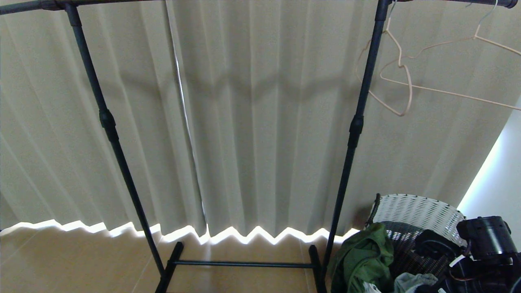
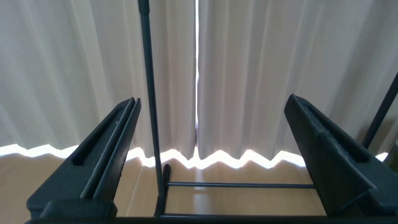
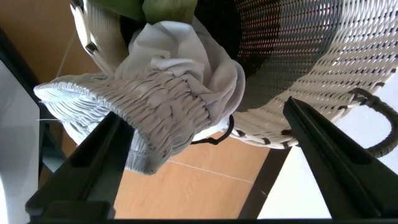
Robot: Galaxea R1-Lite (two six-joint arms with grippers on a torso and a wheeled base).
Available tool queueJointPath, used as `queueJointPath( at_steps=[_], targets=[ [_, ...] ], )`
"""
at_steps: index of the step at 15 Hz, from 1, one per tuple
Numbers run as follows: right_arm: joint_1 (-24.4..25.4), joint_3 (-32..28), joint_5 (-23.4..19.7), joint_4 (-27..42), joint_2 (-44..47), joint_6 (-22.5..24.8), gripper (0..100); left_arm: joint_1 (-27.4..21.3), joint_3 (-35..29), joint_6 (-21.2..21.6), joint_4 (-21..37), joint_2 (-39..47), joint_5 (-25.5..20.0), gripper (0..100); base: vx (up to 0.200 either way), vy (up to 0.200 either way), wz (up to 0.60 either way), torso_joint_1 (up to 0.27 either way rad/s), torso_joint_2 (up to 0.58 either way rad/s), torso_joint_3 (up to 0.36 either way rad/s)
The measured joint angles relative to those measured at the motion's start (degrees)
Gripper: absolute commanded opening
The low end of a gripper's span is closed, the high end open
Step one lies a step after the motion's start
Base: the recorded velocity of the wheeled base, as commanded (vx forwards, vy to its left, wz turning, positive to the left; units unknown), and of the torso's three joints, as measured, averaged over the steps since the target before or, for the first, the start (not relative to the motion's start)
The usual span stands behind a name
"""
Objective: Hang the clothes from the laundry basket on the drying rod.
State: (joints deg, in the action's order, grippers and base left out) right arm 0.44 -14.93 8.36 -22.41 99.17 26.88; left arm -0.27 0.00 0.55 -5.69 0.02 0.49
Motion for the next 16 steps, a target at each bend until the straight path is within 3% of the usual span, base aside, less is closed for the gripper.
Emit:
queueJointPath(
  at_steps=[1, 9, 12, 16],
  targets=[
    [0.0, 0.0, 0.0, 0.0, 0.1, 0.0, 0, 0.0, 0.0, 0.0, 0.0, 0.0, 0.0, 100, 0.0, 0.0, 0.0, 0.0, 0.0, 0.0],
    [0.1, 0.7, 0.0, -2.4, -0.8, 0.0, 0, 0.0, 0.0, 0.0, 0.0, 0.0, 0.0, 100, 0.0, 0.0, 0.0, 0.0, 0.0, 0.0],
    [0.0, 4.0, 0.0, -6.3, -6.8, 0.0, 0, 0.0, 0.0, 0.0, 0.0, 0.0, 0.0, 100, 0.0, 0.0, 0.0, 0.0, 0.0, 0.0],
    [-2.9, 4.7, 1.2, -5.5, -20.7, 1.0, 0, 0.0, 0.0, 0.1, 0.0, 0.0, -0.1, 100, 0.0, 0.0, 0.0, 0.0, 0.0, 0.0]
  ],
)
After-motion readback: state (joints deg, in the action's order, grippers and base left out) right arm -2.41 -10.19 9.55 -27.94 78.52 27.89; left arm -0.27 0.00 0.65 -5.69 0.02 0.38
